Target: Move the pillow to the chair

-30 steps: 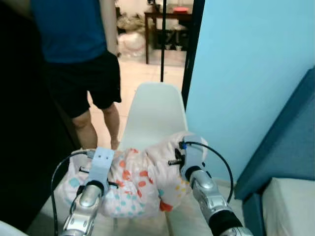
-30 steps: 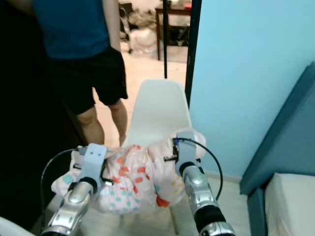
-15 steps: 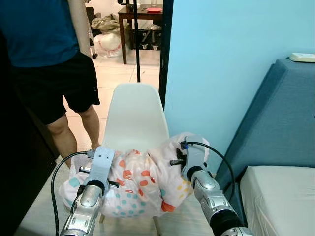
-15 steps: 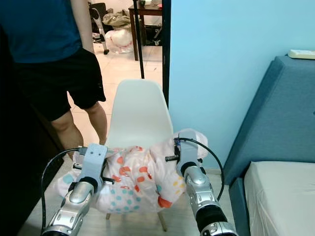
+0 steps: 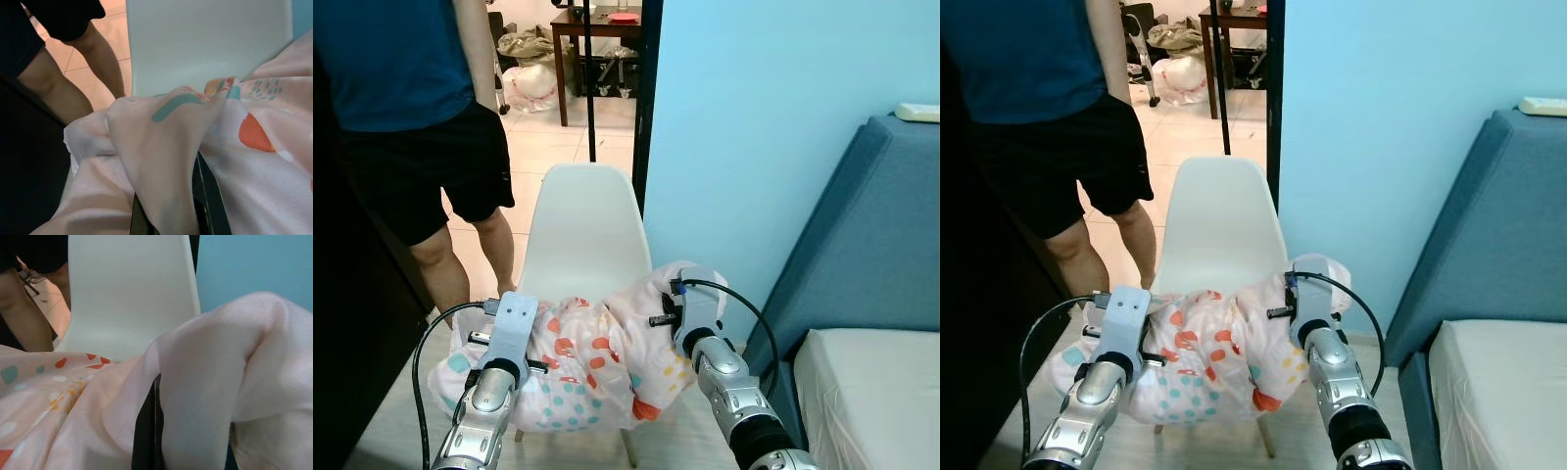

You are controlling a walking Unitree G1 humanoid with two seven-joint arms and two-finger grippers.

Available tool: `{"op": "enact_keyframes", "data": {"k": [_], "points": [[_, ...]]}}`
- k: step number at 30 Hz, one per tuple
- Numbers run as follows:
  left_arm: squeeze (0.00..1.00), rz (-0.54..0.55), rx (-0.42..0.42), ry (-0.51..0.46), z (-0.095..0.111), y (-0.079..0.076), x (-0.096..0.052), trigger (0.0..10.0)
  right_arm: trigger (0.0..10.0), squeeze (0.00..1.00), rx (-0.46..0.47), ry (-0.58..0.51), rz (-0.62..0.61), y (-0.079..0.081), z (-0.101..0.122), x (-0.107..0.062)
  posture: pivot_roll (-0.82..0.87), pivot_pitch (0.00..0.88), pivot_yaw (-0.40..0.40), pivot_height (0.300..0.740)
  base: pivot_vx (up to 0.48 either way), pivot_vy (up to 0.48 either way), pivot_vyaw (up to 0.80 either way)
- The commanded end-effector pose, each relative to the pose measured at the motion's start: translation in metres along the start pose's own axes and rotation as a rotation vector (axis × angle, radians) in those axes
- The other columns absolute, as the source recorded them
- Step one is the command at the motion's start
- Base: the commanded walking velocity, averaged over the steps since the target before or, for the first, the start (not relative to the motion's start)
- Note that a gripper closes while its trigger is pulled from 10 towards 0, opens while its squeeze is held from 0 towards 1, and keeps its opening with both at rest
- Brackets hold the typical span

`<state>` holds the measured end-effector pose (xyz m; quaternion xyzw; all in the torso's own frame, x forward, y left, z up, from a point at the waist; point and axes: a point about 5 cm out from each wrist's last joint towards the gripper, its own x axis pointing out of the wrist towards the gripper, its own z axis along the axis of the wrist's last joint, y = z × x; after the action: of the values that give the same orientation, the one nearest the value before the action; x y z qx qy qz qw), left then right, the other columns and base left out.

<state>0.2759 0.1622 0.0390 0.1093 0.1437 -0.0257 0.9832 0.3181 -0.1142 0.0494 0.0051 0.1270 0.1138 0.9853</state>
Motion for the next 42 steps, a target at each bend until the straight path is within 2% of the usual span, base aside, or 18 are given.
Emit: {"op": "enact_keyframes", "data": {"k": [1, 6, 11, 27, 32, 42], "points": [[0.00, -0.017, -0.001, -0.053, 0.0130, -0.0015, 0.0039, 10.0, 10.0, 0.00, 0.010, -0.033, 0.046, 0.0116, 0.0077, 0.0038, 0.05, 0.000, -0.011, 0.713, 0.000, 0.480, 0.00], [0.00, -0.044, 0.007, -0.029, 0.0113, -0.0021, 0.0042, 10.0, 10.0, 0.00, 0.012, -0.033, 0.046, 0.0121, 0.0076, 0.0039, 0.05, 0.000, -0.009, 0.713, 0.000, 0.458, 0.00], [0.00, -0.084, 0.036, 0.002, 0.0078, -0.0050, 0.0025, 10.0, 10.0, 0.00, 0.018, -0.032, 0.042, 0.0130, 0.0067, 0.0035, 0.06, 0.000, -0.003, 0.713, 0.000, -0.354, 0.00], [0.00, -0.096, 0.064, 0.021, 0.0072, -0.0069, 0.0042, 10.0, 10.0, 0.00, 0.022, -0.030, 0.032, 0.0112, 0.0052, 0.0029, 0.06, 0.000, 0.001, 0.713, 0.000, -0.480, 0.00], [0.00, -0.056, 0.074, 0.022, 0.0070, -0.0041, 0.0051, 10.0, 10.0, 0.00, 0.022, -0.031, 0.031, 0.0103, 0.0049, 0.0026, 0.06, 0.000, 0.001, 0.713, 0.000, 0.000, 0.00], [0.00, -0.055, 0.053, 0.030, 0.0045, -0.0027, 0.0032, 10.0, 10.0, 0.00, 0.016, -0.031, 0.036, 0.0099, 0.0050, 0.0021, 0.05, 0.000, -0.006, 0.713, 0.000, 0.000, 0.00]]}}
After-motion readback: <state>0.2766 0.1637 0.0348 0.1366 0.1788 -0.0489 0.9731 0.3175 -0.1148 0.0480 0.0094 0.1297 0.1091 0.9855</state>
